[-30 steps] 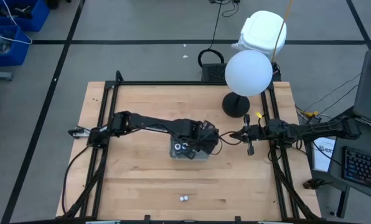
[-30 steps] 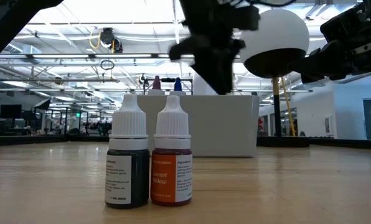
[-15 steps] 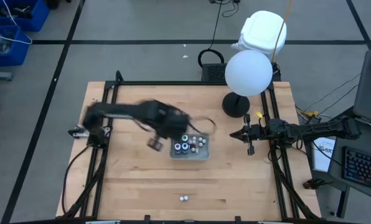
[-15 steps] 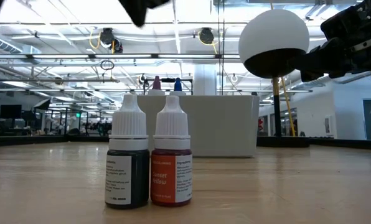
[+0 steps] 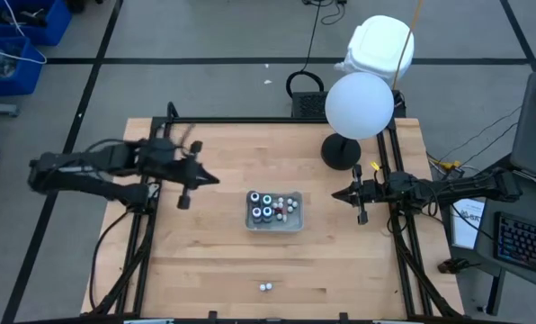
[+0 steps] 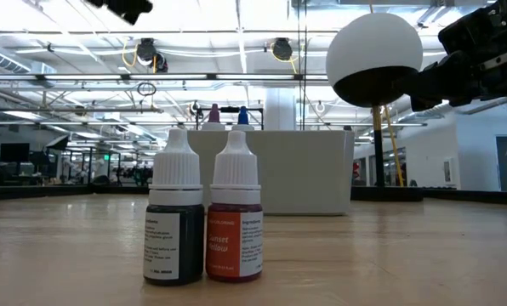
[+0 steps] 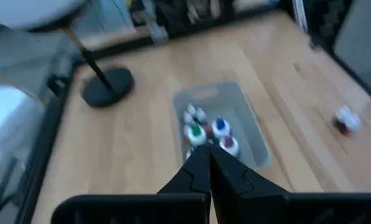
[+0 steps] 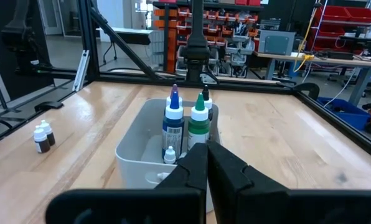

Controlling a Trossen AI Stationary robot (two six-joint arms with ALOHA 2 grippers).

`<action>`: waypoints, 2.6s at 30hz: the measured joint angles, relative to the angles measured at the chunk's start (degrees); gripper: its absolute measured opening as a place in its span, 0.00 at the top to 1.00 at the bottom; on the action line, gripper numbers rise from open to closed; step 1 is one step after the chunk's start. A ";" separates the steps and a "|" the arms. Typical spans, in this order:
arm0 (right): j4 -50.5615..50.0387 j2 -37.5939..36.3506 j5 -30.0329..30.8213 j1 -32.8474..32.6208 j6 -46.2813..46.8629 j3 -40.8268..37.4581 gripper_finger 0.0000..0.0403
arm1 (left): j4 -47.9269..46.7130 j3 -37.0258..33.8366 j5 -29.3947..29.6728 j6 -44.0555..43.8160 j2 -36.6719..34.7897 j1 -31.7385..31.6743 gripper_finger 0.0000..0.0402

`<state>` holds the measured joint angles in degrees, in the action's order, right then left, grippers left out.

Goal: Pick & Place food coloring
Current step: Put the small red food coloring bottle into the gray bin

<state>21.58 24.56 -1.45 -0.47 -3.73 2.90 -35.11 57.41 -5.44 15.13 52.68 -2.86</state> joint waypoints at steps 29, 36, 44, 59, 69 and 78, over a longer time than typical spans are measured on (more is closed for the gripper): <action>-0.02 2.67 -0.31 0.00 -3.20 0.00 1.00 | 59.49 -47.95 -9.49 -3.78 -16.85 -3.69 1.00; -0.34 4.86 -1.73 0.02 -3.65 0.00 1.00 | 61.52 -52.07 -9.52 -3.48 -16.83 -6.88 0.99; 0.44 6.03 -1.70 0.02 -3.53 0.00 1.00 | 66.88 -54.82 -12.55 -4.94 -16.83 -10.18 1.00; 11.19 15.48 3.09 -3.73 -9.28 4.24 1.00 | 70.00 -54.82 -5.95 -2.15 -16.72 -10.35 0.96; -4.18 38.23 15.36 -16.54 -7.30 29.04 1.00 | 69.71 -54.82 0.20 -5.46 -16.72 -10.29 0.91; -29.66 61.04 19.42 -22.52 8.89 55.90 1.00 | 67.96 -54.79 0.56 -12.86 -16.72 -9.61 0.91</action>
<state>-8.08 85.59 17.96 -22.99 5.16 58.79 32.85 2.61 -4.89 2.27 35.97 -12.47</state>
